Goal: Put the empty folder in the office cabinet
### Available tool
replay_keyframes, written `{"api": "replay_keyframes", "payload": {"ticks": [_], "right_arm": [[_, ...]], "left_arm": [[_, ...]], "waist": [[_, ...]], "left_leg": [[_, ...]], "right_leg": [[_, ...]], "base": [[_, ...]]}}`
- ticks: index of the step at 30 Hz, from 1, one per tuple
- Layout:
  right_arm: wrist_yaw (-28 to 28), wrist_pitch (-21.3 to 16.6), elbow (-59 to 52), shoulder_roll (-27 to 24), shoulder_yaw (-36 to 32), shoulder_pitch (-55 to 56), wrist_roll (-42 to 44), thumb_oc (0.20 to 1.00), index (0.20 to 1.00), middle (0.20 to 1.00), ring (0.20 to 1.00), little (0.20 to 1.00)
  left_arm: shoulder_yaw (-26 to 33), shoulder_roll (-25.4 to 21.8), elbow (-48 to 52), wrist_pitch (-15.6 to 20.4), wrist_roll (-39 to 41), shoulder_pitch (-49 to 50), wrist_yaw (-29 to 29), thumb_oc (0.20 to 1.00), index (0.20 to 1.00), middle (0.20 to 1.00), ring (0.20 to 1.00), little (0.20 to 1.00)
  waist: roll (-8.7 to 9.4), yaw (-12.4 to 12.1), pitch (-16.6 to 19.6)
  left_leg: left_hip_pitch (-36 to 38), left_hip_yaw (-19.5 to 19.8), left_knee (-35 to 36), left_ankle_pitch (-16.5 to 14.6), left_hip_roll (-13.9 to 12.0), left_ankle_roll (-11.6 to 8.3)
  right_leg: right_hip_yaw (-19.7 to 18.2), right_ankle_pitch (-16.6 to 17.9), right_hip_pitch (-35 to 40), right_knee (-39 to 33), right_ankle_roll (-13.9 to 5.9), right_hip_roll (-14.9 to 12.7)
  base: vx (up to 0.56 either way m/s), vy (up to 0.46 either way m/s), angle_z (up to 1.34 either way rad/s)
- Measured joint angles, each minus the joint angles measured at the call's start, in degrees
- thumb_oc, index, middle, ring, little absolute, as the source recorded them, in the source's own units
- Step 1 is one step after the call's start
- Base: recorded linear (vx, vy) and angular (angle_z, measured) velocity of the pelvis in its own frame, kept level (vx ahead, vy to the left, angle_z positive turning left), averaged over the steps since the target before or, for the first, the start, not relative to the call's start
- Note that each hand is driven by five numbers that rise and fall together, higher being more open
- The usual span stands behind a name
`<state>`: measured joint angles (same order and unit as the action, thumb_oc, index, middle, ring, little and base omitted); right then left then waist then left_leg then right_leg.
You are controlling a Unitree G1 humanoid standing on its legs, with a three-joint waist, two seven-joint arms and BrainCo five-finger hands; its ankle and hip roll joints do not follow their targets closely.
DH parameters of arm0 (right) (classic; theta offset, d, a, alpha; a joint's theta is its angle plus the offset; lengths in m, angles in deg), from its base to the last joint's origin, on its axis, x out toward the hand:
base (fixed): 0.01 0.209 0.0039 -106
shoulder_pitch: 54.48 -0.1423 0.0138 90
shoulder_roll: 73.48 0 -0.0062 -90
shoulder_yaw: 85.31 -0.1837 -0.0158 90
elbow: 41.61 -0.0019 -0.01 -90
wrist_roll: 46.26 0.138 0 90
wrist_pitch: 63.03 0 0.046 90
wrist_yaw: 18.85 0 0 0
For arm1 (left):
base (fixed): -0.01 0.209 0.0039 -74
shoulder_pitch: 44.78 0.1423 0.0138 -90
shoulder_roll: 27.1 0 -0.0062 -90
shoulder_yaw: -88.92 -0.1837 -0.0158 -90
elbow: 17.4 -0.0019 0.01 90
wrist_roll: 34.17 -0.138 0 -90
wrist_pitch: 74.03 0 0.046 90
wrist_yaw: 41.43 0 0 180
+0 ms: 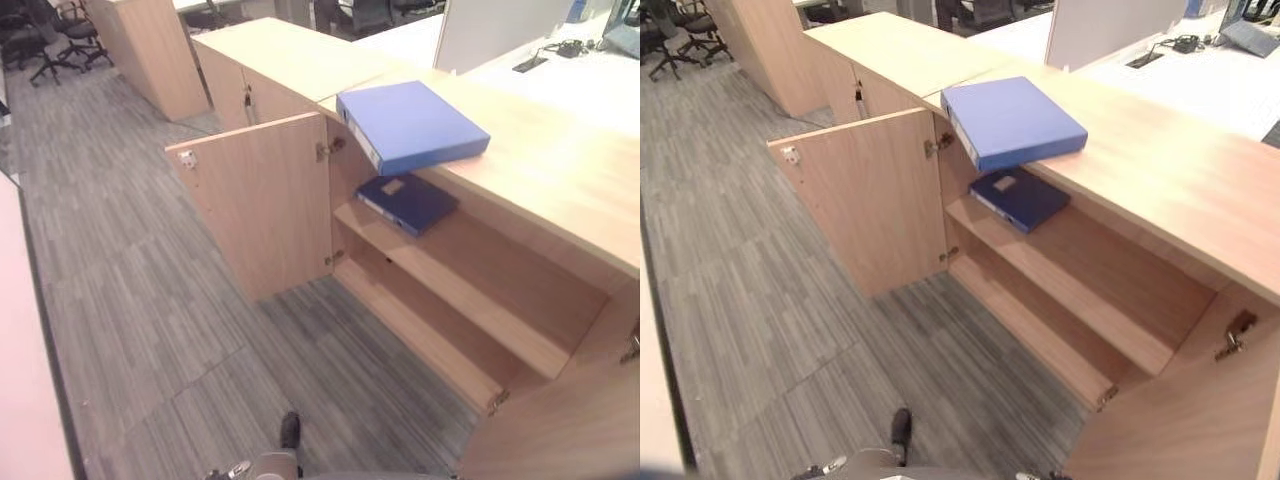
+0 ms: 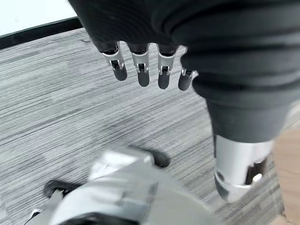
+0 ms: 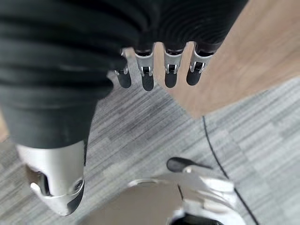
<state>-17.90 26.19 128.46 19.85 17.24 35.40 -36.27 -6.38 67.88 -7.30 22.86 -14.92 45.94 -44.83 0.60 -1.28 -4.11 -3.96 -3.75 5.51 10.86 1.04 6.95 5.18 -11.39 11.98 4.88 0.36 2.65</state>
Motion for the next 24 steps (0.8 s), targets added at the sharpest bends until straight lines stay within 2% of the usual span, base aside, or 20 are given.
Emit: {"api": "replay_keyframes", "payload": {"ticks": [1,2,3,4,5,6,7,8,10,11,12,14,16,19,21,22,23,24], "right_arm": [[0.4,-0.3,-1.1,0.8,0.8,0.1,0.1,1.0,1.0,1.0,1.0,1.0],[0.4,-0.3,-1.5,0.4,0.8,-0.3,0.1,1.0,1.0,1.0,1.0,1.0],[0.4,-0.4,-2.2,0.4,0.8,-0.8,0.1,1.0,1.0,1.0,1.0,1.0],[0.4,-0.4,-3.0,0.6,0.7,-1.2,0.1,1.0,1.0,1.0,1.0,1.0],[0.4,-0.3,-3.4,0.8,0.6,-1.4,0.1,1.0,1.0,1.0,1.0,1.0],[0.3,-0.2,-3.6,0.0,0.6,-1.4,0.1,1.0,1.0,1.0,1.0,1.0],[0.3,-0.4,-4.0,0.2,1.3,-1.5,0.2,1.0,1.0,1.0,1.0,1.0],[0.3,-0.4,-4.0,0.1,1.1,-1.2,0.2,1.0,1.0,1.0,1.0,1.0],[0.3,-0.5,-4.6,-1.1,-0.3,-1.7,0.3,1.0,1.0,1.0,1.0,1.0],[0.2,-0.6,-5.3,-1.3,-0.3,-1.2,0.3,1.0,1.0,1.0,1.0,1.0],[0.2,-0.6,-5.9,-1.2,0.1,-1.2,0.3,1.0,1.0,1.0,1.0,1.0],[0.2,-0.6,-6.4,-0.1,0.1,-1.9,0.4,1.0,1.0,1.0,1.0,1.0],[0.1,-0.6,-7.0,0.2,0.5,-2.0,0.3,1.0,1.0,1.0,1.0,1.0],[0.1,-0.6,-8.2,0.2,0.7,-1.4,0.3,1.0,1.0,1.0,1.0,1.0],[0.1,-0.6,-8.3,0.2,0.8,-1.6,0.2,1.0,1.0,1.0,1.0,1.0],[-0.1,-0.4,-8.1,1.1,1.3,-2.2,0.2,1.0,1.0,1.0,1.0,1.0],[-1.5,2.5,-4.9,0.2,2.5,-6.2,0.2,1.0,1.0,1.0,1.0,1.0],[-0.9,0.0,-5.7,-0.5,0.4,-5.2,0.2,1.0,1.0,1.0,1.0,1.0]], "left_arm": [[-1.4,-0.1,0.7,0.1,0.0,-1.4,0.0,1.0,1.0,1.0,1.0,1.0],[-1.7,0.1,1.4,0.2,-0.6,-2.2,0.0,1.0,1.0,1.0,1.0,1.0],[-2.2,-0.2,1.8,0.6,-1.0,-3.8,0.2,1.0,1.0,1.0,1.0,1.0],[-2.7,-0.6,1.9,0.6,-1.4,-5.3,0.2,1.0,1.0,1.0,1.0,1.0],[-3.4,-0.9,2.5,0.6,-2.2,-7.1,0.1,1.0,1.0,1.0,1.0,1.0],[-4.1,-0.9,4.2,1.2,-2.3,-7.5,0.1,1.0,1.0,1.0,1.0,1.0],[-4.1,-0.9,4.1,1.0,-2.9,-7.4,0.0,1.0,1.0,1.0,1.0,1.0],[-4.9,-0.6,4.0,0.8,-3.3,-7.1,0.0,1.0,1.0,1.0,1.0,1.0],[-6.7,-0.5,3.8,0.4,-5.1,-6.5,0.0,1.0,1.0,1.0,1.0,1.0],[-6.5,-0.6,3.7,0.2,-5.1,-5.5,0.1,1.0,1.0,1.0,1.0,1.0],[-6.2,-0.9,3.5,0.1,-5.2,-4.7,0.1,1.0,1.0,1.0,1.0,1.0],[-6.0,-1.5,3.1,0.0,-5.7,-4.5,0.2,1.0,1.0,1.0,1.0,1.0],[-5.8,-1.1,2.7,-0.3,-6.4,-2.9,0.4,1.0,1.0,1.0,1.0,1.0],[-4.9,-1.3,2.7,-0.4,-7.2,-1.4,0.5,1.0,1.0,1.0,1.0,1.0],[-4.2,-1.2,2.8,-0.5,-7.3,-0.7,0.6,1.0,1.0,1.0,1.0,1.0],[-4.2,-0.5,2.9,-0.6,-7.4,-0.5,0.6,1.0,1.0,1.0,1.0,1.0],[-5.6,-1.5,2.1,-1.0,-9.3,-1.2,0.7,1.0,1.0,1.0,1.0,1.0],[-5.0,-1.5,3.2,-1.1,-9.6,-1.1,0.9,1.0,1.0,1.0,1.0,1.0]], "waist": [[-0.47,0.7,0.8],[-0.68,0.6,1.0],[-0.32,0.7,1.3],[0.08,1.3,1.1],[-0.02,1.5,0.8],[-0.72,0.8,0.7],[0.51,0.9,1.1],[0.2,1.0,0.9],[-0.46,1.1,-0.7],[-0.86,1.3,-0.7],[-1.47,1.6,-0.5],[0.64,2.1,-2.2],[0.98,2.3,-2.3],[1.4,2.2,-2.5],[1.6,2.1,-2.4],[1.37,1.4,-2.3],[1.5,2.2,-2.3],[0.97,2.6,-1.8]], "left_leg": [[2.0,0.2,-0.2,-1.9,0.2,-1.2],[2.7,-0.3,-0.2,-2.6,0.4,-0.55],[2.8,-0.7,-0.2,-3.3,1.3,-0.58],[2.8,-0.6,-0.1,-3.6,1.7,-1.05],[3.2,-0.1,-0.2,-3.2,1.9,-1.72],[4.8,-1.0,-0.2,-4.0,1.6,-1.61],[6.3,-1.6,0.1,-6.3,3.7,-1.1],[6.9,-2.5,-0.3,-6.7,4.4,-1.22],[8.1,-3.8,0.2,-7.8,4.5,-0.12],[8.6,-3.9,0.1,-8.0,4.1,0.21],[8.4,-4.0,-0.2,-8.1,3.6,0.38],[8.6,-5.5,-0.3,-8.7,3.4,-0.21],[9.3,-8.0,-0.3,-9.1,2.5,-1.54],[11.6,-10.7,0.2,-11.0,1.7,-2.71],[12.4,-12.5,0.2,-12.0,1.2,-3.45],[12.4,-13.0,0.2,-12.0,0.9,-4.0],[13.4,-13.7,-0.4,-12.1,-0.2,-4.96],[13.7,-13.1,-0.4,-12.2,-1.1,-5.74]], "right_leg": [[1.1,-4.9,-2.2,7.2,-1.26,-3.8],[1.5,-4.2,-2.7,6.7,-2.47,-6.4],[1.7,-0.7,-3.6,6.5,-4.71,-9.8],[0.0,-0.1,-4.6,8.6,-6.28,-11.2],[0.6,-0.2,-6.2,12.4,-6.27,-11.5],[1.8,-0.7,-9.1,21.3,-6.15,-12.8],[1.9,1.2,-12.2,28.6,-5.24,-15.6],[2.8,2.9,-14.2,31.6,-4.47,-16.9],[10.2,5.4,-17.4,39.7,-4.07,-21.6],[12.3,3.0,-17.5,38.6,-4.61,-22.2],[13.0,1.5,-17.7,33.0,-4.76,-21.1],[14.0,2.0,-19.6,19.5,-6.27,-19.7],[18.2,5.2,-20.3,8.4,-8.37,-18.4],[22.7,10.0,-20.0,2.3,-9.45,-17.0],[24.8,12.3,-19.8,1.5,-9.45,-17.0],[26.1,13.2,-19.4,1.4,-9.2,-16.9],[29.5,15.7,-18.1,-0.9,-8.51,-16.4],[28.8,16.7,-17.4,-1.9,-7.87,-15.0]], "base": [[0.21,0.395,-0.4],[0.19,0.365,-0.24],[0.13,0.287,-0.09],[0.06,0.155,0.19],[0.09,0.233,0.01],[0.11,0.271,-0.17],[0.21,0.342,-0.38],[0.14,0.222,-0.23],[0.05,0.059,-0.26],[0.08,-0.006,-0.24],[0.08,-0.024,-0.12],[0.08,-0.047,-0.28],[0.09,-0.075,-0.55],[0.09,-0.089,-0.52],[0.15,-0.096,-0.55],[0.29,-0.156,-0.54],[0.21,-0.121,-0.14],[0.28,-0.191,0.06]]}}
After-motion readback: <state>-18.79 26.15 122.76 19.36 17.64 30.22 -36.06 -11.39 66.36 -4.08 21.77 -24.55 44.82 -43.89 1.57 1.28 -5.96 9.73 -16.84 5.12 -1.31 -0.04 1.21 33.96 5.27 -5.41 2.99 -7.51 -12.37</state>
